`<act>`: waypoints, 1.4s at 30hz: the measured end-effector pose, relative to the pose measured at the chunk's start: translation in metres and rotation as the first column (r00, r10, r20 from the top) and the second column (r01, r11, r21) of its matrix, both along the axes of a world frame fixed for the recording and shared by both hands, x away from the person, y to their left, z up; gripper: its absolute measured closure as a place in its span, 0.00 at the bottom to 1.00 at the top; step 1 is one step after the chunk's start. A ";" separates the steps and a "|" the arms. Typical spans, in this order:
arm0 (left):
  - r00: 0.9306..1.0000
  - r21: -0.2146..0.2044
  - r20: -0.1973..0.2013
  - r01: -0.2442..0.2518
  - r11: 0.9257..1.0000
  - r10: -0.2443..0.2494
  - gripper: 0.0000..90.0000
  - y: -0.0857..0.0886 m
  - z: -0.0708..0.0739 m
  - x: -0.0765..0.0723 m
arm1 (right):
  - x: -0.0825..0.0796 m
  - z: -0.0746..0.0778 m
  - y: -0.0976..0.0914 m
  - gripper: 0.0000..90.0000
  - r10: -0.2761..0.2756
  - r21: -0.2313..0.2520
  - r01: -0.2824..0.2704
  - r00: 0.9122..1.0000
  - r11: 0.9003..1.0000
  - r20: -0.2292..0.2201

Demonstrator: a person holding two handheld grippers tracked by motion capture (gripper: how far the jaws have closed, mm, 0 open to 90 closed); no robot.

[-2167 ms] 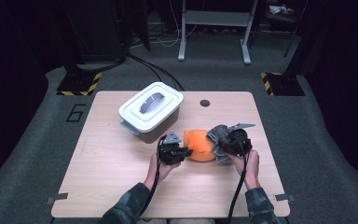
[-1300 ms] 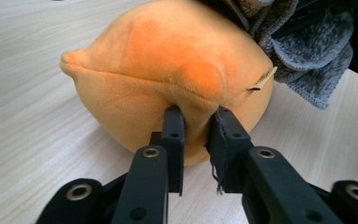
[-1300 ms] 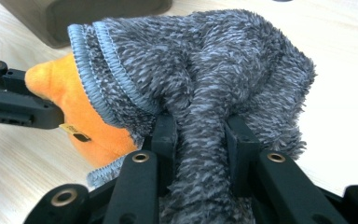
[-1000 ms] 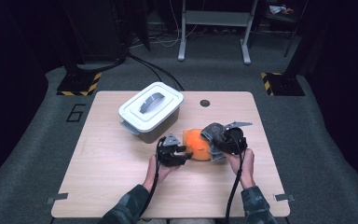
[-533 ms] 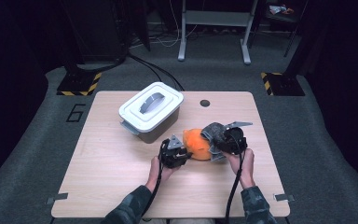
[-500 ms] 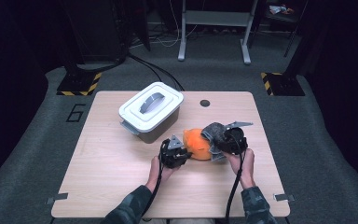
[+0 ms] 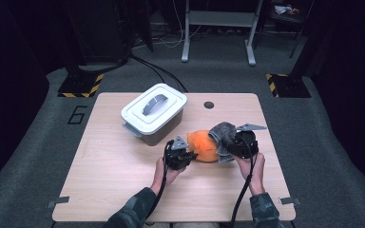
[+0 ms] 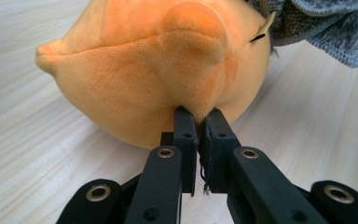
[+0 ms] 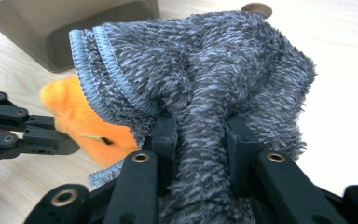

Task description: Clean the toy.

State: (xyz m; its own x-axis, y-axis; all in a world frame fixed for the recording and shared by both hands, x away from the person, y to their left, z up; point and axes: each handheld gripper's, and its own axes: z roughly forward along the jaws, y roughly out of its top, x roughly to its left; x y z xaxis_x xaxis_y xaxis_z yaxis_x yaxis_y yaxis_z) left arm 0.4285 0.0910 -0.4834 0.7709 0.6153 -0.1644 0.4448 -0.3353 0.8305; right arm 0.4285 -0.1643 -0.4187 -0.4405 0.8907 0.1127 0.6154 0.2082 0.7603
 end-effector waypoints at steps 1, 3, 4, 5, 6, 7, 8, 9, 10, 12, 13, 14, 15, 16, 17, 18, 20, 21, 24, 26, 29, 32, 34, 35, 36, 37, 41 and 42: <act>1.000 -0.005 -0.003 -0.001 1.000 0.001 0.95 0.000 0.001 0.000 | -0.001 0.002 0.001 0.77 0.000 -0.002 0.000 1.000 1.000 0.006; 1.000 -0.028 -0.013 0.004 1.000 -0.005 0.95 0.001 0.005 0.000 | -0.004 0.006 0.003 0.77 0.013 -0.002 -0.013 1.000 1.000 0.007; 1.000 -0.030 -0.018 0.005 1.000 -0.005 0.95 0.002 0.007 0.001 | -0.006 0.008 0.006 0.77 0.020 -0.003 -0.020 1.000 1.000 0.012; 1.000 -0.039 -0.022 0.007 0.999 -0.008 0.95 0.003 0.009 0.001 | -0.007 0.010 0.008 0.77 0.031 -0.011 -0.031 0.999 0.999 0.023; 0.999 -0.053 -0.033 0.011 0.999 -0.013 0.95 0.004 0.010 0.001 | -0.008 0.012 0.011 0.77 0.039 -0.011 -0.039 0.999 0.999 0.023; 0.999 -0.061 -0.033 0.011 0.998 -0.013 0.95 0.005 0.012 0.001 | -0.010 0.014 0.015 0.77 0.043 -0.009 -0.043 0.999 0.999 0.027; 0.999 -0.070 -0.038 0.011 0.998 -0.014 0.95 0.005 0.013 0.001 | -0.011 0.015 0.018 0.77 0.055 -0.018 -0.054 0.998 0.998 0.034; 0.998 -0.086 -0.053 0.011 0.996 -0.015 0.95 0.006 0.013 0.001 | -0.012 0.016 0.022 0.77 0.066 -0.017 -0.065 0.997 0.998 0.032; 0.998 -0.097 -0.061 0.009 0.995 -0.015 0.95 0.006 0.014 0.001 | -0.012 0.017 0.026 0.77 0.076 -0.015 -0.076 0.997 0.997 0.032; 0.998 -0.106 -0.067 0.010 0.994 -0.017 0.95 0.007 0.014 0.002 | -0.012 0.017 0.035 0.77 0.095 -0.023 -0.094 0.995 0.995 0.035; 0.998 -0.103 -0.066 0.005 0.995 -0.012 0.95 0.007 0.014 0.002 | -0.012 0.016 0.039 0.77 0.102 -0.025 -0.102 0.994 0.995 0.029; 0.998 -0.111 -0.069 0.003 0.994 -0.011 0.95 0.007 0.013 0.002 | -0.010 0.014 0.043 0.77 0.105 -0.035 -0.104 0.994 0.994 0.030; 0.998 -0.103 -0.070 -0.002 0.995 -0.005 0.95 0.008 0.013 0.003 | -0.009 0.012 0.046 0.77 0.107 -0.050 -0.106 0.994 0.993 0.024; 0.998 -0.100 -0.068 -0.004 0.995 -0.003 0.95 0.009 0.012 0.004 | -0.006 0.009 0.049 0.77 0.105 -0.055 -0.103 0.994 0.993 0.026; 0.997 -0.104 -0.075 -0.005 0.995 -0.003 0.95 0.010 0.011 0.005 | -0.005 0.008 0.050 0.77 0.101 -0.055 -0.100 0.995 0.993 0.024; 0.997 -0.111 -0.083 -0.011 0.994 0.002 0.95 0.010 0.010 0.005 | -0.004 0.008 0.051 0.77 0.105 -0.070 -0.103 0.994 0.992 0.025; 0.997 -0.110 -0.079 -0.016 0.994 0.008 0.95 0.011 0.010 0.006 | -0.003 0.007 0.053 0.77 0.106 -0.082 -0.103 0.994 0.991 0.030; 0.997 -0.111 -0.081 -0.018 0.994 0.009 0.95 0.012 0.009 0.006 | -0.003 0.007 0.053 0.77 0.105 -0.089 -0.102 0.994 0.991 0.031; 0.997 -0.104 -0.078 -0.026 0.994 0.018 0.95 0.013 0.008 0.008 | -0.003 0.005 0.050 0.77 0.086 -0.094 -0.083 0.996 0.992 0.028; 0.996 -0.106 -0.083 -0.032 0.994 0.024 0.95 0.015 0.007 0.008 | -0.002 0.003 0.046 0.77 0.059 -0.104 -0.056 0.998 0.993 0.023; 0.996 -0.105 -0.088 -0.037 0.994 0.028 0.95 0.017 0.006 0.009 | 0.000 -0.002 0.035 0.77 0.034 -0.099 -0.033 0.999 0.995 0.011; 0.996 -0.102 -0.087 -0.039 0.994 0.030 0.95 0.017 0.006 0.009 | 0.003 -0.008 0.025 0.77 0.013 -0.093 -0.013 1.000 0.996 -0.004; 0.996 -0.101 -0.087 -0.038 0.994 0.029 0.95 0.017 0.006 0.009 | 0.005 -0.012 0.020 0.77 -0.007 -0.100 0.005 1.000 0.995 -0.018; 0.996 -0.101 -0.087 -0.039 0.994 0.030 0.95 0.017 0.006 0.009 | 0.006 -0.015 0.017 0.77 -0.017 -0.096 0.014 1.000 0.995 -0.026; 0.996 -0.103 -0.086 -0.042 0.994 0.033 0.95 0.016 0.006 0.009 | 0.006 -0.017 0.014 0.77 -0.032 -0.098 0.029 0.999 0.995 -0.032; 0.996 -0.103 -0.086 -0.042 0.994 0.033 0.95 0.016 0.005 0.009 | 0.008 -0.019 0.011 0.77 -0.037 -0.093 0.033 0.999 0.995 -0.038; 0.996 -0.098 -0.085 -0.043 0.994 0.035 0.95 0.016 0.005 0.010 | 0.011 -0.027 0.004 0.77 -0.054 -0.094 0.049 0.997 0.994 -0.060; 0.996 -0.096 -0.087 -0.043 0.994 0.035 0.95 0.017 0.005 0.010 | 0.012 -0.029 0.002 0.77 -0.063 -0.102 0.056 0.996 0.993 -0.067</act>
State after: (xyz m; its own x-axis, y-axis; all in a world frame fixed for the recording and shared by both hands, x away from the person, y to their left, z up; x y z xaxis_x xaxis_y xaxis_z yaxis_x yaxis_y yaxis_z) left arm 0.4385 0.1078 -0.4781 0.7274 0.6221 -0.2896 0.5264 -0.2352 0.8170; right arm 0.4409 -0.1619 -0.4474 -0.3802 0.9235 0.0509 0.6802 0.2419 0.6919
